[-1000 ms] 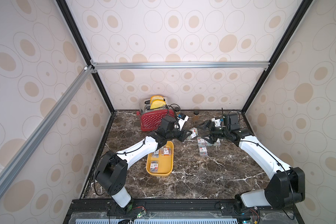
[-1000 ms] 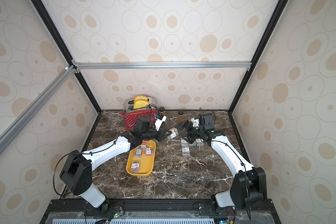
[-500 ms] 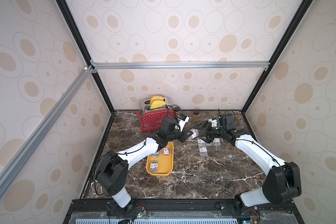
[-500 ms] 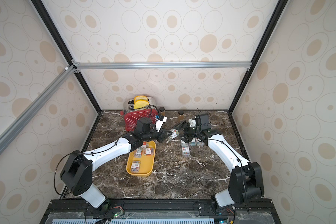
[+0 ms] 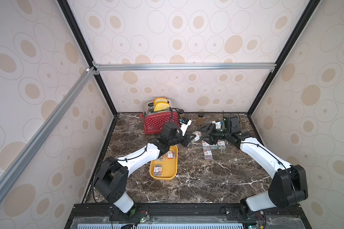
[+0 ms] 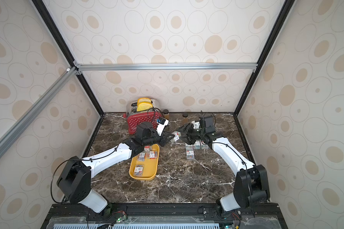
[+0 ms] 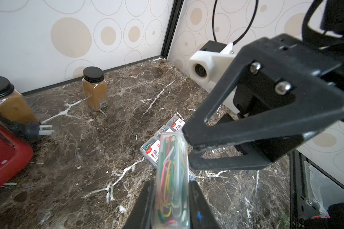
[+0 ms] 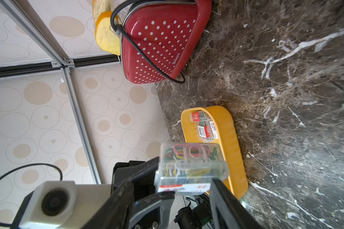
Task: Take the paper clips out of the storage box
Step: Place the boxed paper clips at the center of the board.
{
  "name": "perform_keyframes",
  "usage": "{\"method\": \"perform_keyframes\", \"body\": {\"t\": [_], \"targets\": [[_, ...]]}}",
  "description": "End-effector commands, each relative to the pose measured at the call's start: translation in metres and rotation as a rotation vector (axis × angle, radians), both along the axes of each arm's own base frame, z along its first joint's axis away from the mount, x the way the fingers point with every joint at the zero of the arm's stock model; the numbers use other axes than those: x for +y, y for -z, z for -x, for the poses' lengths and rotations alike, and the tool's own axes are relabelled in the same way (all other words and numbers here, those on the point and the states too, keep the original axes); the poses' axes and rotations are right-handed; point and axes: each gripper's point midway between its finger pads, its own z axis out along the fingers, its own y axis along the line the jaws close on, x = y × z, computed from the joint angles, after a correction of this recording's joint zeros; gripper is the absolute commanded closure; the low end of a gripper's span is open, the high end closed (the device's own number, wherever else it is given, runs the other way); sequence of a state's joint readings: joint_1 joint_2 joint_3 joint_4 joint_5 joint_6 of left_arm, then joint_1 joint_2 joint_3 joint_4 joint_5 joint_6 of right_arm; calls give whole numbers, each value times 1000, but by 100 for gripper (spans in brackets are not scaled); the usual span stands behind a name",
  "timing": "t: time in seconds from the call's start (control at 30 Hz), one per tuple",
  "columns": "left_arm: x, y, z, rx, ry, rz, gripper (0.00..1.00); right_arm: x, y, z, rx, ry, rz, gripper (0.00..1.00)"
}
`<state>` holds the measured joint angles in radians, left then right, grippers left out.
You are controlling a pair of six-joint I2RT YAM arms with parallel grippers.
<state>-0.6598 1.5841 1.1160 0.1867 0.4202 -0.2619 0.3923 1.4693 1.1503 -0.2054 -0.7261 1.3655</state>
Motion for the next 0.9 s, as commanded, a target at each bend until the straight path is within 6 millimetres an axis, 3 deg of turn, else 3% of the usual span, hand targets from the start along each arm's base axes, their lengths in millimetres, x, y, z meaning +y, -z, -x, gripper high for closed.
{"method": "perform_keyframes", "body": {"t": [0.0,0.2,0.43,0.63,0.87], "targets": [[-7,-47,13,-118,68,80,100,10,-3,-3,-35,-50,-37,32],[-4,-54,21,-128,96,69,100,23,-15,5,-51,-176,-100,26],[4,-59,23,-132,94,57,100,18,-26,19,-69,-200,-98,22],[4,-70,24,-130,92,102,100,16,-23,22,-73,-185,-102,19],[3,-70,24,-120,95,109,100,19,-34,23,-93,-185,-106,38]]}}
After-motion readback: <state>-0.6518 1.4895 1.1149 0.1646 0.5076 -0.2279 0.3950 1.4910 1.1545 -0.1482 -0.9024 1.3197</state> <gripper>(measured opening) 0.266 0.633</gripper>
